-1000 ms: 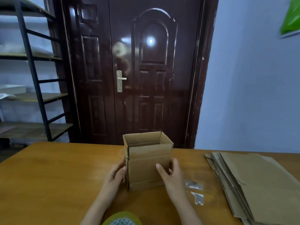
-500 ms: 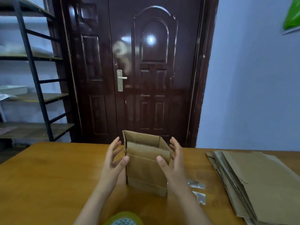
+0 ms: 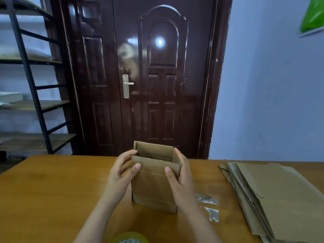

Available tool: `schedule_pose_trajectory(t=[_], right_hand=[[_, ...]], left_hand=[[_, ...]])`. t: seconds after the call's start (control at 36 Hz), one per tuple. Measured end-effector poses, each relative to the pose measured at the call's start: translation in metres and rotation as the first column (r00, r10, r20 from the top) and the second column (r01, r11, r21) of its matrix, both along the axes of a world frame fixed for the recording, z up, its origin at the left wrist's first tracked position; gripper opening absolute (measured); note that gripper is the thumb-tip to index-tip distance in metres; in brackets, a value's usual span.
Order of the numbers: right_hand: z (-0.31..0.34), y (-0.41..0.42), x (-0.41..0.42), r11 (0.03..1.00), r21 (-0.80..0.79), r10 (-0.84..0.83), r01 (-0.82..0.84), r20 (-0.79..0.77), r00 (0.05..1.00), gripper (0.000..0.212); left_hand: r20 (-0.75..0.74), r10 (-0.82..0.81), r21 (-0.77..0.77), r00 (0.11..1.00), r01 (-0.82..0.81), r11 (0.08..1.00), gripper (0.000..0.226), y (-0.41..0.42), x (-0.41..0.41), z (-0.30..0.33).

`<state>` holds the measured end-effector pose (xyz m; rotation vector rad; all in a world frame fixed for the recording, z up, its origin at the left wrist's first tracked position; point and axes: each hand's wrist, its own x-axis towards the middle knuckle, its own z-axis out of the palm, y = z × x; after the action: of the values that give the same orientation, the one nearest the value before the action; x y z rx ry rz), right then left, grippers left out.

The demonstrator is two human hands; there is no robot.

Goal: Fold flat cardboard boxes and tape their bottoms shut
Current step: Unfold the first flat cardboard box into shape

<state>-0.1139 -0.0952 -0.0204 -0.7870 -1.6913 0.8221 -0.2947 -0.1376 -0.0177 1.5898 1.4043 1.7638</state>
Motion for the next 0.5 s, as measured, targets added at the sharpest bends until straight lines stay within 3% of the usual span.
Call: schedule_pose_trajectory(t=[0.11,0.19,0.39,0.5], right_hand=[[-0.0009,0.0010,0.0006,1.000,-0.024,-0.017,0.017,-0.006,1.000,0.060],[-0.0025,0.0031,0.0011,0.998,-0.046,-0.032,0.031,-0.006,0.999,0.053],[-0.0030,0.0079,0.0033,0.998,-0.021,-0.058,0.059,0.059,0.997,0.049],[-0.0038,0.0096,0.0051,0.999,0.002,-0.053,0.053,0.061,0.997,0.055]], left_hand=[[-0.165,0.050,0.012,0.985,-0.049,0.999,0.048,0.0014,-0.0006,0.0003],[-0.242,0.076,0.027,0.967,-0.072,0.997,0.045,0.0017,-0.0029,0.0000],[-0.337,0.085,0.003,0.938,-0.089,0.996,0.045,0.0021,-0.0063,-0.0006],[-0.319,0.072,-0.008,0.945,-0.079,0.997,0.050,0.0025,-0.0078,0.0006]])
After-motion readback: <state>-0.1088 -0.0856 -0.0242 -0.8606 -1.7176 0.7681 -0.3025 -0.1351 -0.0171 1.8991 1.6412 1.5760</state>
